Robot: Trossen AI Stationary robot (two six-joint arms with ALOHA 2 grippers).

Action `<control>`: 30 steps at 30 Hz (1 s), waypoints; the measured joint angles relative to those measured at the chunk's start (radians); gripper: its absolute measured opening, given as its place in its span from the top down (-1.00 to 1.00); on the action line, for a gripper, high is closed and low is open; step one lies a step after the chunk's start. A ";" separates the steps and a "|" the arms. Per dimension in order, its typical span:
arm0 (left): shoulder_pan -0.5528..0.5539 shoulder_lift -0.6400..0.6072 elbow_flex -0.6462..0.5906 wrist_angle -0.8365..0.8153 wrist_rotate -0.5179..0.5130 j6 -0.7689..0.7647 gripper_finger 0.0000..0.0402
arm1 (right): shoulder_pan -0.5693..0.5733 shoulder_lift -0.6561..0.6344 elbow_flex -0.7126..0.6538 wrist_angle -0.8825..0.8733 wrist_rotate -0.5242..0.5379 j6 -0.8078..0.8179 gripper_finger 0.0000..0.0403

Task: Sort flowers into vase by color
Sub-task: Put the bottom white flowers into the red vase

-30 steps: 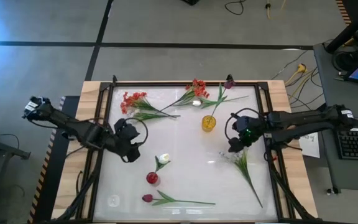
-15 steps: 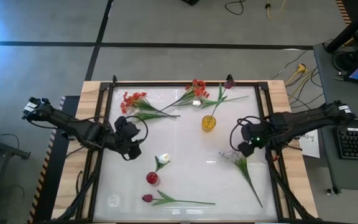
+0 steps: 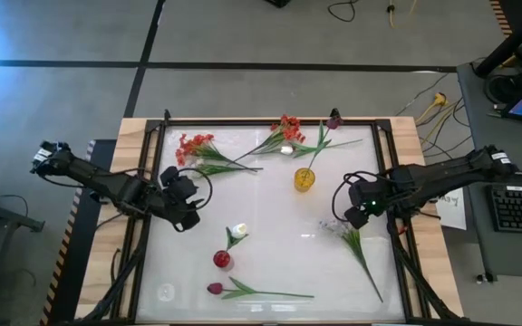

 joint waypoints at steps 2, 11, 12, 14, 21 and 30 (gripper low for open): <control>-0.003 -0.037 -0.016 0.003 0.000 0.018 0.17 | 0.000 0.000 0.000 0.020 0.000 0.005 -0.40; -0.004 -0.232 -0.207 0.235 0.093 0.066 0.39 | 0.000 0.027 0.000 0.149 0.000 0.019 -0.40; -0.004 -0.249 -0.236 0.308 0.125 0.087 0.41 | 0.000 0.038 0.000 0.159 0.000 0.019 -0.40; -0.004 -0.280 -0.291 0.436 0.182 0.124 0.44 | 0.000 0.060 0.000 0.174 0.000 0.019 -0.40; -0.003 -0.324 -0.369 0.560 0.211 0.156 0.46 | 0.000 0.171 0.000 0.172 -0.087 0.025 -0.40; -0.003 -0.319 -0.346 0.565 0.207 0.155 0.47 | 0.087 0.247 0.008 0.156 -0.165 0.067 -0.40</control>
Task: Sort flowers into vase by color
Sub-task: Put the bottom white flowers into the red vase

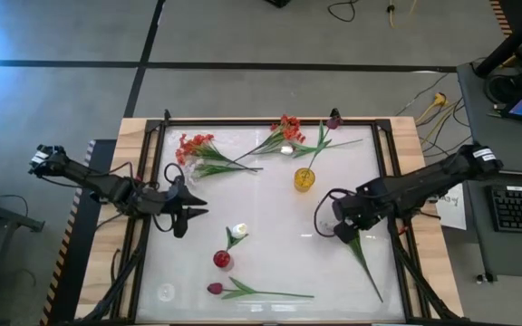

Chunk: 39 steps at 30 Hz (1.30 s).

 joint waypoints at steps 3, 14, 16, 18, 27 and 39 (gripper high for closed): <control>0.000 0.001 0.004 -0.001 -0.017 0.000 0.47 | 0.034 0.000 0.000 0.005 0.002 0.048 -0.40; 0.000 0.003 0.006 0.001 -0.059 -0.005 0.47 | 0.163 0.055 0.000 0.029 0.074 0.166 -0.53; 0.000 0.000 0.006 -0.001 -0.059 -0.007 0.47 | 0.177 0.068 0.000 0.039 0.091 0.190 -0.56; 0.000 0.000 0.007 0.000 -0.059 -0.020 0.47 | 0.192 0.092 0.000 0.042 0.094 0.205 -0.58; 0.000 0.005 0.006 -0.002 -0.059 -0.027 0.47 | 0.219 0.209 0.000 0.060 0.142 0.219 -0.57; 0.000 0.002 0.009 0.021 -0.059 -0.027 0.47 | 0.219 0.305 0.002 0.138 0.167 0.194 -0.31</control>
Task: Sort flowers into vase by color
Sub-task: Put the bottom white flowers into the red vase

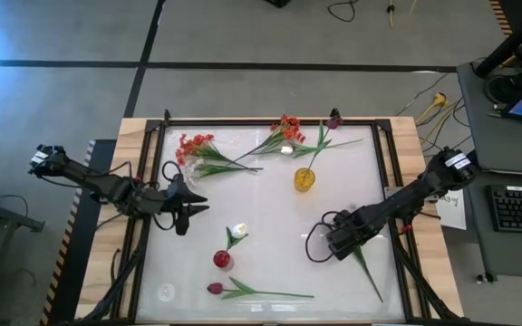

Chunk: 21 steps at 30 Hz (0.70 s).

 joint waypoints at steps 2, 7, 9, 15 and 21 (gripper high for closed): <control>0.000 -0.001 0.000 -0.001 0.000 0.000 0.47 | 0.000 0.000 0.000 0.007 0.001 0.000 -0.18; 0.000 -0.001 0.000 0.000 -0.001 0.000 0.47 | 0.000 -0.009 0.000 0.018 0.010 0.018 0.19; 0.000 -0.001 0.000 0.002 -0.001 0.000 0.47 | 0.000 -0.010 0.000 0.020 0.016 0.018 0.34; 0.000 -0.002 0.000 0.031 -0.002 0.000 0.47 | 0.000 -0.019 -0.001 0.017 0.024 0.000 0.69; 0.000 -0.012 0.001 0.065 -0.002 0.013 0.47 | 0.003 -0.071 0.030 0.014 -0.001 -0.052 0.88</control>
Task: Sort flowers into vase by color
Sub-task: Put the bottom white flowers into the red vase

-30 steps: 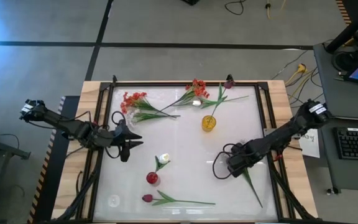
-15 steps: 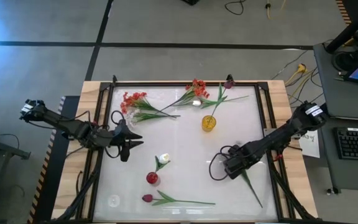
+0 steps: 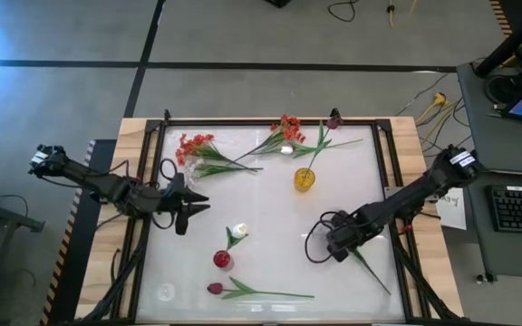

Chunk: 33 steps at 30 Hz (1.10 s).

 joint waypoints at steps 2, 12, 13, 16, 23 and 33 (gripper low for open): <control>0.000 -0.008 0.000 0.002 0.000 0.008 0.47 | 0.003 -0.026 0.020 -0.001 -0.004 -0.020 0.90; 0.000 -0.037 0.000 0.021 -0.001 0.014 0.47 | 0.009 -0.127 0.170 0.019 0.108 -0.275 0.89; 0.000 -0.039 0.000 0.020 -0.001 0.014 0.47 | 0.009 -0.127 0.189 0.022 0.140 -0.319 0.89; 0.000 -0.043 0.000 0.020 -0.001 0.014 0.47 | 0.008 -0.119 0.237 0.079 0.234 -0.445 0.89; 0.000 -0.047 0.000 0.019 -0.001 0.019 0.47 | 0.005 -0.109 0.265 0.388 0.392 -0.831 0.89; 0.000 -0.097 0.000 0.018 0.045 0.004 0.47 | -0.035 -0.087 0.210 0.965 0.417 -1.351 0.89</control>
